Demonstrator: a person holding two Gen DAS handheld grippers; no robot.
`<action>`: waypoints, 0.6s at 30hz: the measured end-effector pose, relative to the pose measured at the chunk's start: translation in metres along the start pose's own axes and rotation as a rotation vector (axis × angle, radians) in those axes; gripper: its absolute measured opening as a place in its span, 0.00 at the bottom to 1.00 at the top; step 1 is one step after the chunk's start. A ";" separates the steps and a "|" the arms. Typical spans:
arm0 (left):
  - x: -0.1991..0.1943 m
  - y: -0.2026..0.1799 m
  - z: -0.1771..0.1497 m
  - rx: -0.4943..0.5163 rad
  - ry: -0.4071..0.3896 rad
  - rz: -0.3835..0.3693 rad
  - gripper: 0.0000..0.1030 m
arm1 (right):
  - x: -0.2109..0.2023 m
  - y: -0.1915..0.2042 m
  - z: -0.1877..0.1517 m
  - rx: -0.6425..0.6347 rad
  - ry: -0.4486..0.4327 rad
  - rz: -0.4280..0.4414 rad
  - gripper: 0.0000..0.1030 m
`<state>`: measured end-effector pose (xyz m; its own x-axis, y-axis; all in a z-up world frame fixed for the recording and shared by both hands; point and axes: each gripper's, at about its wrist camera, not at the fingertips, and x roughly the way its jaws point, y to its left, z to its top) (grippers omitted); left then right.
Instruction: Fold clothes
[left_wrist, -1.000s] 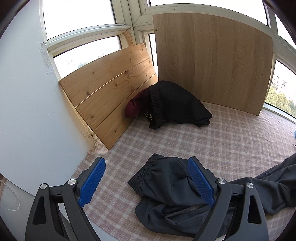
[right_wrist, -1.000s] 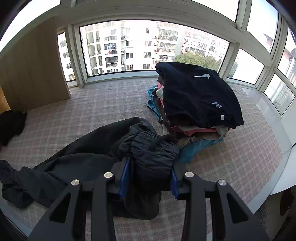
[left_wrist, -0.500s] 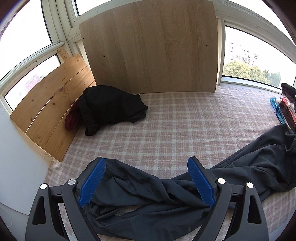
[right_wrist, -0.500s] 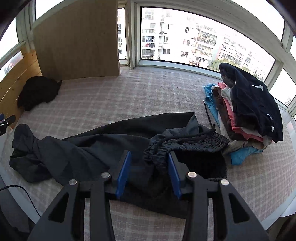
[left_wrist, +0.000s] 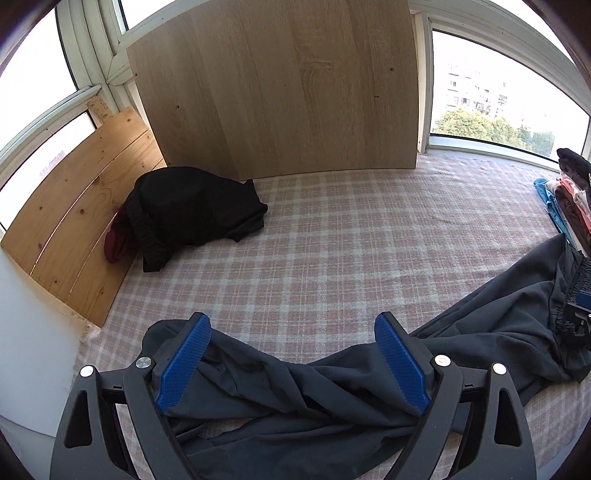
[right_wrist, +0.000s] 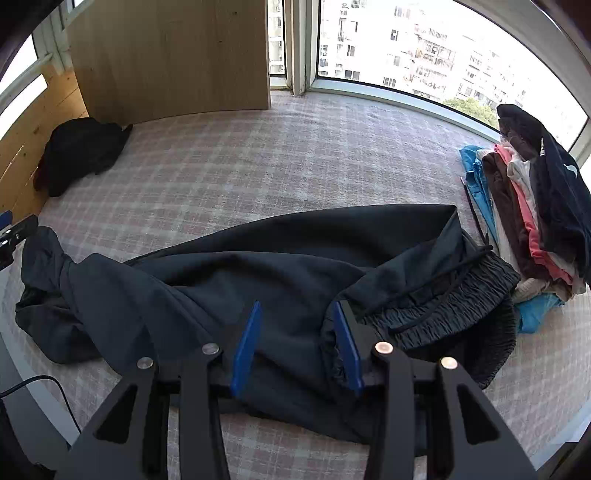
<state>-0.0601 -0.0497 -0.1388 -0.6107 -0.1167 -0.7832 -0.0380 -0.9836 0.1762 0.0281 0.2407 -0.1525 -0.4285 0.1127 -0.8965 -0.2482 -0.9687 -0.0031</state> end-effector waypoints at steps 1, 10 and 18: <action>0.005 0.003 -0.001 -0.005 0.007 0.005 0.88 | 0.002 -0.002 0.001 0.003 0.007 -0.010 0.39; 0.046 0.033 -0.011 -0.038 0.060 0.055 0.88 | 0.026 -0.014 0.002 0.029 0.080 -0.116 0.39; 0.078 0.047 -0.016 -0.032 0.107 0.062 0.88 | 0.036 -0.024 0.001 0.066 0.120 -0.170 0.39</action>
<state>-0.0967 -0.1074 -0.2006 -0.5232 -0.1899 -0.8308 0.0240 -0.9778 0.2083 0.0173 0.2683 -0.1844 -0.2700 0.2419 -0.9320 -0.3663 -0.9210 -0.1329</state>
